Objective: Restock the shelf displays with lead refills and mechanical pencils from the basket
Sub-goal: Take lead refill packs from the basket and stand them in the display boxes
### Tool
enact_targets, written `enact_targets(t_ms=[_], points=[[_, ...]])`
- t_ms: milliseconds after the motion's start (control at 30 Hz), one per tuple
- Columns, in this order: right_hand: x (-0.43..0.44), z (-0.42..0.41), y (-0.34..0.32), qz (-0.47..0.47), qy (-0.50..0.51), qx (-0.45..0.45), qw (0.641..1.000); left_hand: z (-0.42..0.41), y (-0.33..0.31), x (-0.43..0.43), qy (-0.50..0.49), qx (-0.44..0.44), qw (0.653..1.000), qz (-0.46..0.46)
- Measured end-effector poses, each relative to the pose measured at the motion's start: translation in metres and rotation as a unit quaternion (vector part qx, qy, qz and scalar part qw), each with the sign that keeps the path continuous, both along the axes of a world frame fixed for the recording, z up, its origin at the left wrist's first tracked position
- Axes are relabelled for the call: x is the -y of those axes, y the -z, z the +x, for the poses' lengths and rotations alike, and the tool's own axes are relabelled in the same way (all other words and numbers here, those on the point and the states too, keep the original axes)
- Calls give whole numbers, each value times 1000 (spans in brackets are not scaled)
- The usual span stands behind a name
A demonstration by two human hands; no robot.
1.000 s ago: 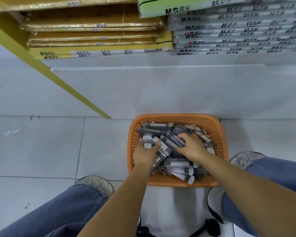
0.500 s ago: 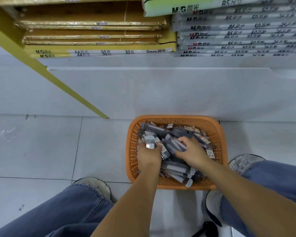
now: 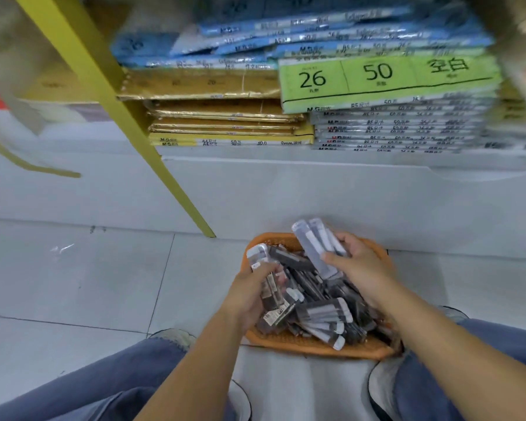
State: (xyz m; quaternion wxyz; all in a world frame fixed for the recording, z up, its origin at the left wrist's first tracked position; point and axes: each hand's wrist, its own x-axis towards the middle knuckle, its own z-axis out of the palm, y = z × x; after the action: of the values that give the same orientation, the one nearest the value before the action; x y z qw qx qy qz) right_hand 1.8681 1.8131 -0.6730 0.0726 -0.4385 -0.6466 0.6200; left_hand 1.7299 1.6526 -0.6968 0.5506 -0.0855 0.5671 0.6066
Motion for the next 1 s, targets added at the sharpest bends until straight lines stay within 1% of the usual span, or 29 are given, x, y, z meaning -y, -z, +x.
enact_targets(t_ms=[133,233,300,367,433,567,700,833,1000], points=[[23,-8,-52,-20,-6,-90,996,6,-52,-10,40,-82,993,73],[46,-14,-85,4,-50,-125,991,9,-92,-15,43,-86,987,125],[54,-18,-104,12,-57,-144,988,8,-116,-18,37,-95,984,146],[53,-20,-126,17,-57,-149,987,4,-139,-19,25,-118,981,154],[46,-20,-153,7,-53,-169,984,-1,-162,-21,18,-164,974,158],[27,-18,-208,31,-86,-201,975,-10,-207,-26,42,-272,951,142],[9,-26,-254,56,-112,-229,965,-28,-254,-34,38,-340,927,156],[0,-36,-283,84,-121,-265,953,-46,-277,-38,20,-320,924,207],[-1,-54,-289,124,-109,-284,945,-46,-280,-46,55,-274,919,280]])
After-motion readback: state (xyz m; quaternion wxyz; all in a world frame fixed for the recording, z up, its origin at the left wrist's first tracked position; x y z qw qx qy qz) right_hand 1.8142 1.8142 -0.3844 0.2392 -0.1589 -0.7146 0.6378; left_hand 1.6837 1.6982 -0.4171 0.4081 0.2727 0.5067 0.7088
